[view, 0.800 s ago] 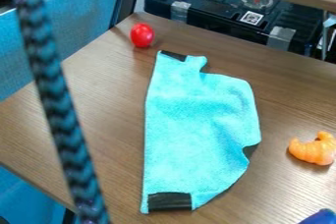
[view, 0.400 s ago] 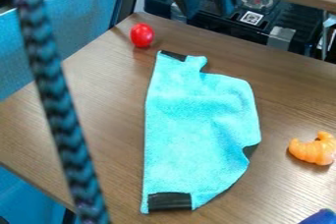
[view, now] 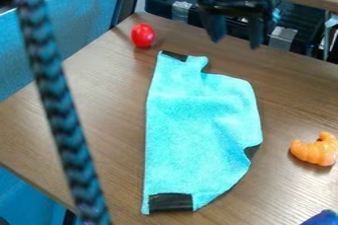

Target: Unfold the cloth from top right to bottom left

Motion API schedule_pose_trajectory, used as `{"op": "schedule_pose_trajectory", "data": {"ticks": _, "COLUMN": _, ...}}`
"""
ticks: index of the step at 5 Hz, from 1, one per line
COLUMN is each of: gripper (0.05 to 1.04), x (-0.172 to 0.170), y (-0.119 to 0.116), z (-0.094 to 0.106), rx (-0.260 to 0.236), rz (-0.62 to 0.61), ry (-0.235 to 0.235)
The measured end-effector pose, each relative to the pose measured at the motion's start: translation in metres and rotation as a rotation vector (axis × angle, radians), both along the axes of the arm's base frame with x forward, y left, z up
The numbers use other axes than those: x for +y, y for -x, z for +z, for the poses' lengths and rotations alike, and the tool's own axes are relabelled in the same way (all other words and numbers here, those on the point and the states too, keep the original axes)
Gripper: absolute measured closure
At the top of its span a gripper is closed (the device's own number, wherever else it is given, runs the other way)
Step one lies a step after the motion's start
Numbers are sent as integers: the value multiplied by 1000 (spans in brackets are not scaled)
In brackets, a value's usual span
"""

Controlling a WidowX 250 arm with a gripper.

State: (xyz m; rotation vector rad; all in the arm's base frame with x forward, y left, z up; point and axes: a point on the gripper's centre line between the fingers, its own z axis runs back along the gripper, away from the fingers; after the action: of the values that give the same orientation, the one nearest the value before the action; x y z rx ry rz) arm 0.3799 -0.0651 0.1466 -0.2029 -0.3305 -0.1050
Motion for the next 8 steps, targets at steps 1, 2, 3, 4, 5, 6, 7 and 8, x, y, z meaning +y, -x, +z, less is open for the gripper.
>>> {"op": "schedule_pose_trajectory", "data": {"ticks": 1, "gripper": 83, "x": -18, "y": -2, "z": -22, "rx": 65, "rz": 62, "ry": -80}}
{"op": "schedule_pose_trajectory", "data": {"ticks": 2, "gripper": 83, "x": -35, "y": -4, "z": -34, "rx": 97, "rz": 170, "ry": -180}}
{"op": "schedule_pose_trajectory", "data": {"ticks": 3, "gripper": 83, "x": -42, "y": -4, "z": -54, "rx": 158, "rz": 238, "ry": -232}}
{"op": "schedule_pose_trajectory", "data": {"ticks": 4, "gripper": 83, "x": -44, "y": -7, "z": -75, "rx": 198, "rz": 267, "ry": -266}}
{"op": "schedule_pose_trajectory", "data": {"ticks": 5, "gripper": 83, "x": -49, "y": -7, "z": -87, "rx": 221, "rz": 286, "ry": -292}}
{"op": "schedule_pose_trajectory", "data": {"ticks": 6, "gripper": 84, "x": -47, "y": -6, "z": -97, "rx": 242, "rz": 303, "ry": -305}}
{"op": "schedule_pose_trajectory", "data": {"ticks": 7, "gripper": 83, "x": -47, "y": -6, "z": -100, "rx": 245, "rz": 316, "ry": -310}}
{"op": "schedule_pose_trajectory", "data": {"ticks": 8, "gripper": 129, "x": -47, "y": -6, "z": -100, "rx": 243, "rz": 325, "ry": -307}}
